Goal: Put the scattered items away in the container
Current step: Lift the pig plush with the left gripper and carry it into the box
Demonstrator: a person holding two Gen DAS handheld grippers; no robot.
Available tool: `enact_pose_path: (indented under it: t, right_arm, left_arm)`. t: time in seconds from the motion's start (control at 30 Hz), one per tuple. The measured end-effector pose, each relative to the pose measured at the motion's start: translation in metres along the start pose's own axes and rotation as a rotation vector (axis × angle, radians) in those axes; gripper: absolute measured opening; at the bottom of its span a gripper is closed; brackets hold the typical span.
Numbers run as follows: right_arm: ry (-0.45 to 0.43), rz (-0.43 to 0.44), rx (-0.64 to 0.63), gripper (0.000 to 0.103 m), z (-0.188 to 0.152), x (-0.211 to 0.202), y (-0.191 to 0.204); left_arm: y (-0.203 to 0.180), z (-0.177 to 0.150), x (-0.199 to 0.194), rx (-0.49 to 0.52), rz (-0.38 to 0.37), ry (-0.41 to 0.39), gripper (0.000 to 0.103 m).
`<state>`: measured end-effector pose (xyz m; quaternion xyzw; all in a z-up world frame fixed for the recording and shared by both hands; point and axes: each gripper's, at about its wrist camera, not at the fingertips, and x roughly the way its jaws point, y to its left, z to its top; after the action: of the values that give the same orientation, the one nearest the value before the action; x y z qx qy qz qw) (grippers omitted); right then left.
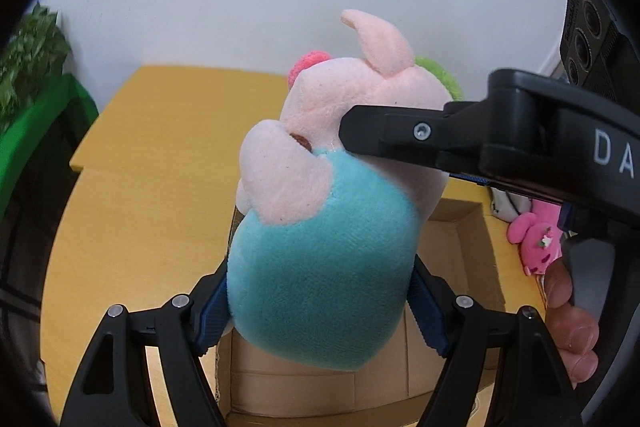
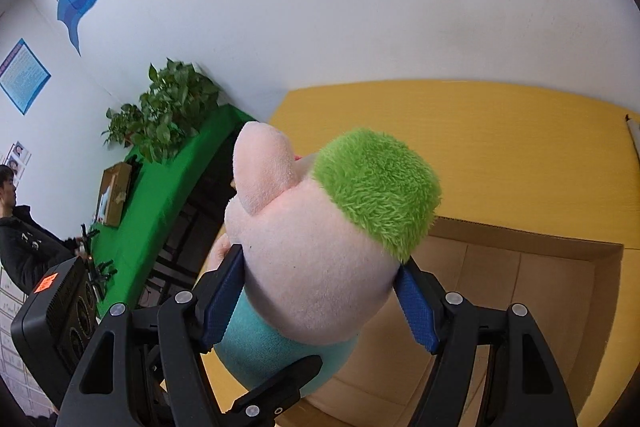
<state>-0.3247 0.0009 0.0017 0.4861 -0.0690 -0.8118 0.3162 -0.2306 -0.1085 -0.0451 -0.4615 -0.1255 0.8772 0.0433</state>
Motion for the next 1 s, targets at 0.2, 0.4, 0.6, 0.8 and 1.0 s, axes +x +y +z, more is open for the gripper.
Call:
enact_pose_path:
  t: [0.2, 0.4, 0.6, 0.8, 1.0]
  right_arm:
    - [0.08, 0.038, 0.038, 0.076, -0.014, 0.056, -0.034]
    - [0.136, 0.064, 0.066, 0.076, -0.026, 0.11, -0.062]
    - [0.189, 0.086, 0.09, 0.076, -0.037, 0.156, -0.097]
    - [0.219, 0.119, 0.088, 0.076, -0.04, 0.191, -0.123]
    - [0.191, 0.179, 0.126, 0.077, -0.035, 0.21, -0.135]
  left_arm:
    - [0.011, -0.015, 0.044, -0.007, 0.049, 0.087, 0.076]
    - [0.018, -0.028, 0.094, -0.038, 0.093, 0.159, 0.076]
    - [0.018, -0.04, 0.137, -0.075, 0.133, 0.213, 0.076]
    - [0.025, -0.041, 0.169, -0.133, 0.174, 0.246, 0.076]
    - [0.024, -0.035, 0.176, -0.155, 0.208, 0.264, 0.08]
